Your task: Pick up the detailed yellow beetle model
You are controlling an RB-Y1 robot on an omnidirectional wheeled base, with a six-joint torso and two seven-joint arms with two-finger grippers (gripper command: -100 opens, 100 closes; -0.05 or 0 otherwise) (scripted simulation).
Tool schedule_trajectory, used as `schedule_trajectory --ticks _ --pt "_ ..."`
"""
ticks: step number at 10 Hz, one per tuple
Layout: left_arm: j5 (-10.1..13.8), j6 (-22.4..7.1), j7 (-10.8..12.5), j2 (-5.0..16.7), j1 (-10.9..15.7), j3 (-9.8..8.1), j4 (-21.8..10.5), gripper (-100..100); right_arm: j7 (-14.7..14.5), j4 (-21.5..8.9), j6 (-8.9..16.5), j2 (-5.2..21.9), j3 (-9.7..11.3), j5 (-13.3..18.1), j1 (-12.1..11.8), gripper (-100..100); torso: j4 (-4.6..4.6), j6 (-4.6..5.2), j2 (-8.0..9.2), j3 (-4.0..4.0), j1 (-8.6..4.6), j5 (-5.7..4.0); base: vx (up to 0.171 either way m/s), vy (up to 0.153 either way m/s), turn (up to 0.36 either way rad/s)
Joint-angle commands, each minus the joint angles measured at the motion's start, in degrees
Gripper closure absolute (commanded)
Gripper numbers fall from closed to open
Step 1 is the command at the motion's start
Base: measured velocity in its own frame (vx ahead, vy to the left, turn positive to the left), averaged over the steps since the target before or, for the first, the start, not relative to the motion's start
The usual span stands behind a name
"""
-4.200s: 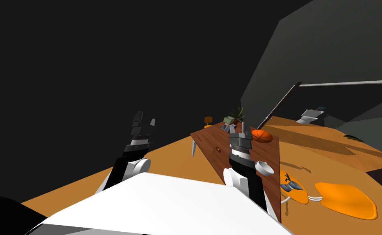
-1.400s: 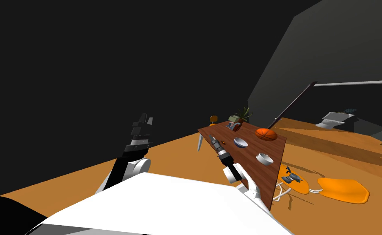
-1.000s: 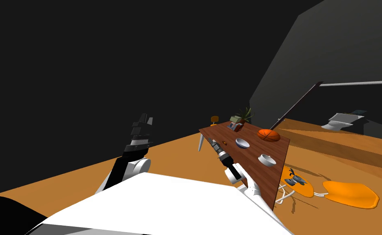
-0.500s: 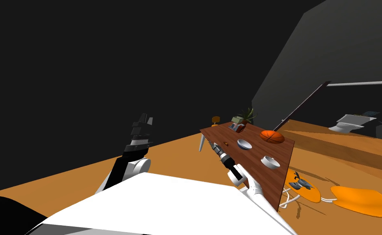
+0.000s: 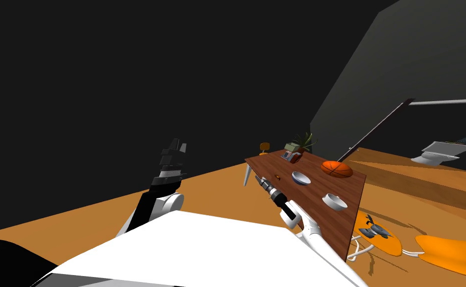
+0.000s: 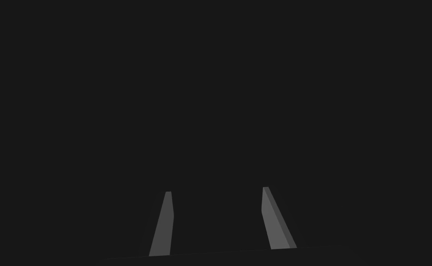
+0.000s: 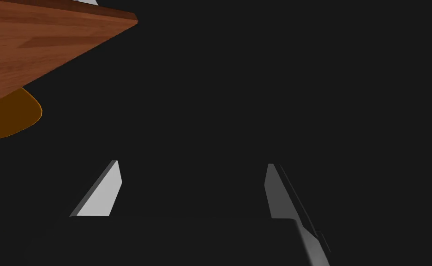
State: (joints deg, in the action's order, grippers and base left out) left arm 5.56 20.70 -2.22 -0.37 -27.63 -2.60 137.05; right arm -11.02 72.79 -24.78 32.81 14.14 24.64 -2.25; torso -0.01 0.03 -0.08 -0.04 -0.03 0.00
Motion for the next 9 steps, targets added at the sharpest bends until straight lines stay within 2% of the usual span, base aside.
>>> schedule_trajectory --ticks 1,2,3,4,5,6,9 --pt "0.0 0.0 0.0 0.0 0.0 0.00 0.0 0 0.0 -1.8 -0.1 0.2 0.2 0.2 0.3 -100 0.00 0.00 0.00 0.00 0.00 0.00 0.010 -0.001 -0.006" --pt "0.0 0.0 0.0 0.0 0.0 0.00 0.0 0 -0.4 -3.8 0.1 1.3 1.3 1.5 1.5 -100 0.00 0.01 0.03 0.02 -0.01 0.00 0.023 0.000 0.057" --pt "0.0 0.0 0.0 0.0 0.0 0.00 0.0 0 -0.4 -5.5 0.1 1.3 1.3 1.5 1.5 -100 0.00 -0.02 -0.02 -0.01 -0.01 0.00 0.026 -0.005 0.038" --pt "0.0 0.0 0.0 0.0 0.0 0.00 0.0 0 -0.4 -5.5 0.1 1.3 1.3 1.5 1.5 -100 0.00 0.01 -0.02 -0.01 -0.02 0.00 0.012 -0.006 -0.010" --pt "0.0 0.0 0.0 0.0 0.0 0.00 0.0 0 -0.8 -7.6 0.2 2.4 2.3 2.8 2.7 -100 0.00 0.01 0.02 0.01 -0.03 -0.01 0.025 -0.010 0.046" --pt "0.0 0.0 0.0 0.0 0.0 0.00 0.0 0 -0.8 -9.1 0.2 2.4 2.3 2.8 2.7 -100 0.00 -0.01 -0.02 -0.01 -0.04 -0.01 0.031 -0.013 0.041" --pt "0.0 0.0 0.0 0.0 0.0 0.00 0.0 0 -1.6 -15.0 0.7 4.4 4.5 5.1 5.0 -100 -0.02 0.01 -0.08 -0.04 -0.09 -0.02 0.044 -0.022 0.037"
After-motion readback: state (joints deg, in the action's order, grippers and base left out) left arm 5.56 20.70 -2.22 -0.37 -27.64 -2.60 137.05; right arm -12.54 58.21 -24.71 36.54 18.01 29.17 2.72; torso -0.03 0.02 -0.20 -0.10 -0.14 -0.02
